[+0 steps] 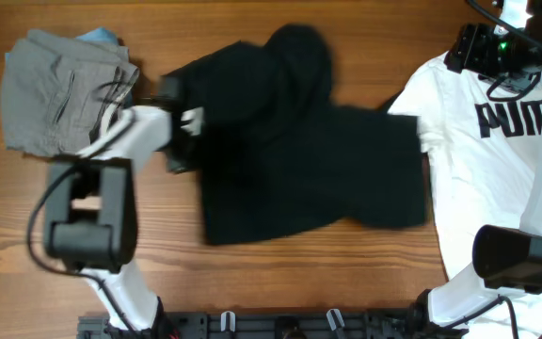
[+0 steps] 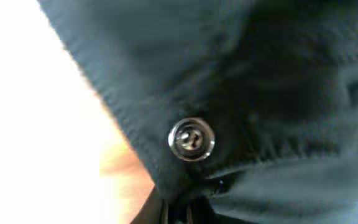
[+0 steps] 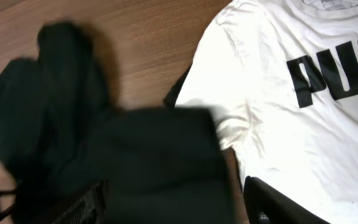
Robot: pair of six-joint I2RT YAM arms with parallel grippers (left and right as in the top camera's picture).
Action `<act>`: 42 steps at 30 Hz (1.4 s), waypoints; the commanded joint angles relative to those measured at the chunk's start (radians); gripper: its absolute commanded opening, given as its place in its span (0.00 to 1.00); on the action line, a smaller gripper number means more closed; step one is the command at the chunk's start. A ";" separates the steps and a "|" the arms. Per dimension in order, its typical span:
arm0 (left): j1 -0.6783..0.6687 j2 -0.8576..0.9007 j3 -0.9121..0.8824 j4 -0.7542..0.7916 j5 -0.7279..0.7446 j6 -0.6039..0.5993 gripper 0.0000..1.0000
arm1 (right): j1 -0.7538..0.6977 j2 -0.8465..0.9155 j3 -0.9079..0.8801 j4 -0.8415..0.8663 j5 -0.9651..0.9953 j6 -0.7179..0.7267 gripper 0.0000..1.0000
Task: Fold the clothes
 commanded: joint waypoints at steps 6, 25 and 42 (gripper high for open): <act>0.286 -0.306 -0.019 -0.173 -0.188 0.026 0.36 | 0.004 -0.011 0.005 0.004 -0.132 -0.070 0.75; 0.165 -0.306 -0.078 -0.071 -0.017 0.071 0.04 | 0.427 0.206 -0.599 1.051 -0.360 0.043 0.56; 0.064 -0.213 -0.325 0.206 -0.043 0.085 0.15 | 0.390 0.326 -0.597 1.262 -0.436 0.212 0.04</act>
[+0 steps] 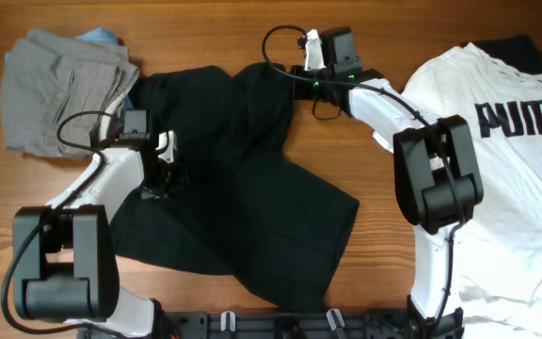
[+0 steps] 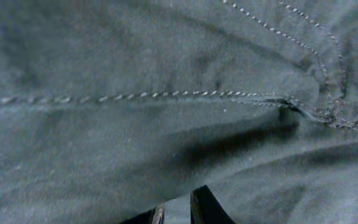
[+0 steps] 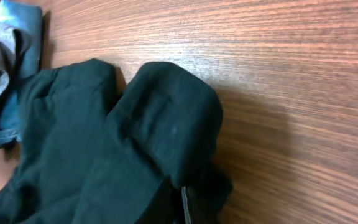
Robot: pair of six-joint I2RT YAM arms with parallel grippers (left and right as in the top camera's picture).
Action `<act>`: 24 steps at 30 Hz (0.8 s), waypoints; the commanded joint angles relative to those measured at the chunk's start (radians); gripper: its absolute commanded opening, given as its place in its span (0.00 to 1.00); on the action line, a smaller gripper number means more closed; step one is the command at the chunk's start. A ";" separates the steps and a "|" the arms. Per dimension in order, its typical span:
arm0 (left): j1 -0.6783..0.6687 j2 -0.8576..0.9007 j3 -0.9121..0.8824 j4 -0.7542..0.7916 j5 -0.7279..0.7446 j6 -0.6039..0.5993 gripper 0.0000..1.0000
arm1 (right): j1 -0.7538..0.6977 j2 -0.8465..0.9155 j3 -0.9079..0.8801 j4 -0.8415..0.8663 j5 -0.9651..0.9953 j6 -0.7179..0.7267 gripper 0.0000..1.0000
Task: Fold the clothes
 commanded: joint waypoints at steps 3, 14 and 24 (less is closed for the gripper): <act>-0.003 0.037 -0.006 0.002 -0.026 0.016 0.15 | -0.137 -0.227 0.001 -0.182 -0.071 0.005 0.04; -0.001 0.043 -0.006 -0.002 -0.042 0.016 0.15 | -0.171 -0.345 0.000 -0.494 0.207 -0.102 0.67; -0.001 0.043 -0.006 0.010 -0.041 0.016 0.17 | -0.143 -0.061 -0.001 -0.278 -0.040 -0.175 0.70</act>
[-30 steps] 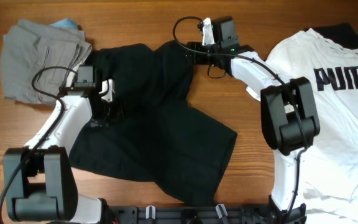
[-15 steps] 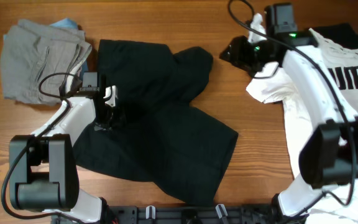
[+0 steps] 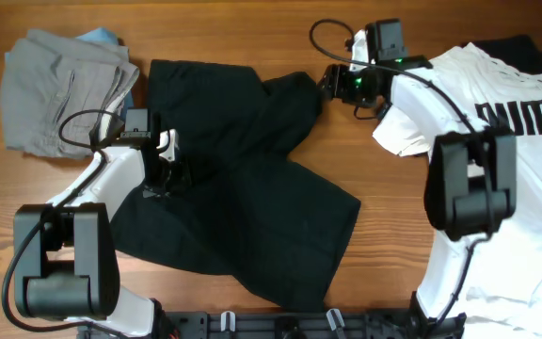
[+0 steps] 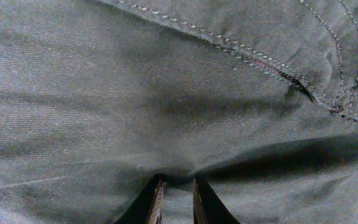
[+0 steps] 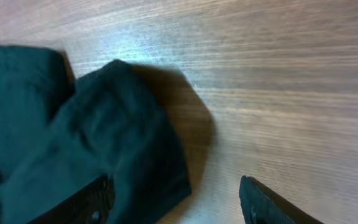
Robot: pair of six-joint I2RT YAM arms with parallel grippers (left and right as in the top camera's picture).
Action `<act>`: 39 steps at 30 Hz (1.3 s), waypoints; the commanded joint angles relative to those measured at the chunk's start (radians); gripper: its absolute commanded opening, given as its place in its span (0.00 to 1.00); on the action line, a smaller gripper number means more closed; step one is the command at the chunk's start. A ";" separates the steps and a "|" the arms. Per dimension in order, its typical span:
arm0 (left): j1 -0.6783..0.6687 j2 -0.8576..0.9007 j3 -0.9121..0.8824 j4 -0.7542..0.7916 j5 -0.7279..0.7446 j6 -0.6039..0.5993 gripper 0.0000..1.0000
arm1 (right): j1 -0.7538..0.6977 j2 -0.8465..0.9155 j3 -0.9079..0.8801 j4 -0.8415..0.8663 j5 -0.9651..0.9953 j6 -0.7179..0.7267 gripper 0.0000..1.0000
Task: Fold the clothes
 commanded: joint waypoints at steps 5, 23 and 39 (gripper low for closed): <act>0.002 0.032 -0.013 0.010 -0.050 0.016 0.17 | 0.002 0.077 0.001 0.082 -0.211 -0.196 0.71; 0.002 0.032 -0.013 0.010 -0.050 0.016 0.16 | -0.042 -0.396 0.002 -0.338 -0.097 -0.199 0.10; 0.002 0.032 -0.013 0.014 -0.050 0.016 0.17 | -0.049 -0.118 -0.009 -0.152 0.082 -0.087 0.79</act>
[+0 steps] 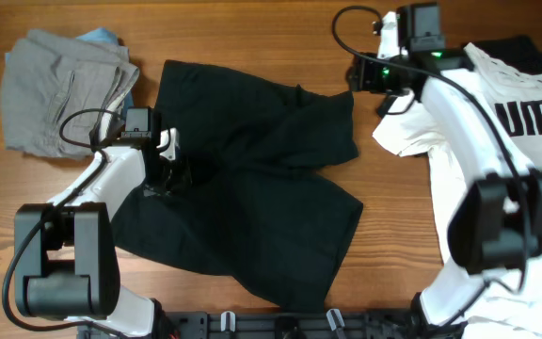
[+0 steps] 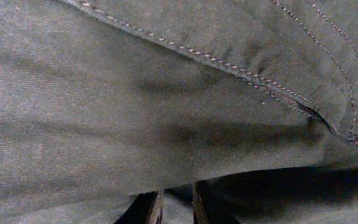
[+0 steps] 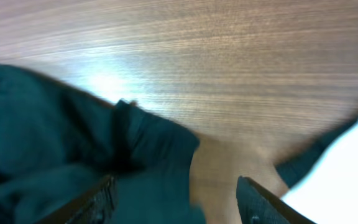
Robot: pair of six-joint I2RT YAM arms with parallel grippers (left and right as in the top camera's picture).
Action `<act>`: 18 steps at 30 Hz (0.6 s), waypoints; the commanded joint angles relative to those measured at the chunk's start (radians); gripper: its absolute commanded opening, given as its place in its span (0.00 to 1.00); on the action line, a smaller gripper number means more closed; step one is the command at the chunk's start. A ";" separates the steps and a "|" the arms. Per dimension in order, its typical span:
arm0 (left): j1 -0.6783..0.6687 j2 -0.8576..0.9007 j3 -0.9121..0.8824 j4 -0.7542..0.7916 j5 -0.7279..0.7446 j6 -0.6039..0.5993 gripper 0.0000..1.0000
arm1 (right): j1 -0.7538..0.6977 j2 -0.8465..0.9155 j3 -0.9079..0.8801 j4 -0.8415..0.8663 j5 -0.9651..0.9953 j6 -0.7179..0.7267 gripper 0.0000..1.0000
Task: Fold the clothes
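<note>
Black shorts [image 1: 252, 188] lie spread across the middle of the wooden table, one leg reaching up to the right. My left gripper [image 1: 169, 171] rests on their left part; in the left wrist view its fingers [image 2: 157, 205] stand almost together, pinching the dark stitched cloth [image 2: 166, 93]. My right gripper [image 1: 363, 77] hovers just past the shorts' upper right corner. Its jaws are wide open with nothing between them, over the edge of the black cloth [image 3: 154, 155] and bare wood [image 3: 229, 50].
A white T-shirt with black lettering [image 1: 516, 188] covers the right side, its sleeve close to the shorts, with a dark garment [image 1: 516, 45] showing beneath its top edge. A folded grey garment [image 1: 55, 85] sits on something blue at the top left.
The shorts' upper right leg now lies flatter and reaches further right. My open right gripper has shifted slightly right, towards the white shirt. The left gripper stays pinched on the shorts in the same place.
First the shorts lay bunched mid-table, my left gripper holding them near a button and my right arm over the white shirt. Then the right gripper was shut on their top edge. Later it had let go and stood open. Now they lie spread.
</note>
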 commanded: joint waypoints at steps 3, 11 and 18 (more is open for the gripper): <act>0.005 0.030 -0.014 0.010 -0.055 0.016 0.17 | -0.011 0.207 -0.006 0.072 -0.477 -0.161 0.73; 0.005 0.030 -0.014 0.016 -0.055 0.016 0.17 | -0.057 0.008 0.018 0.157 -0.446 -0.145 0.04; 0.005 0.030 -0.014 0.015 -0.055 0.016 0.17 | -0.057 -0.128 0.016 -0.042 -0.088 -0.025 0.75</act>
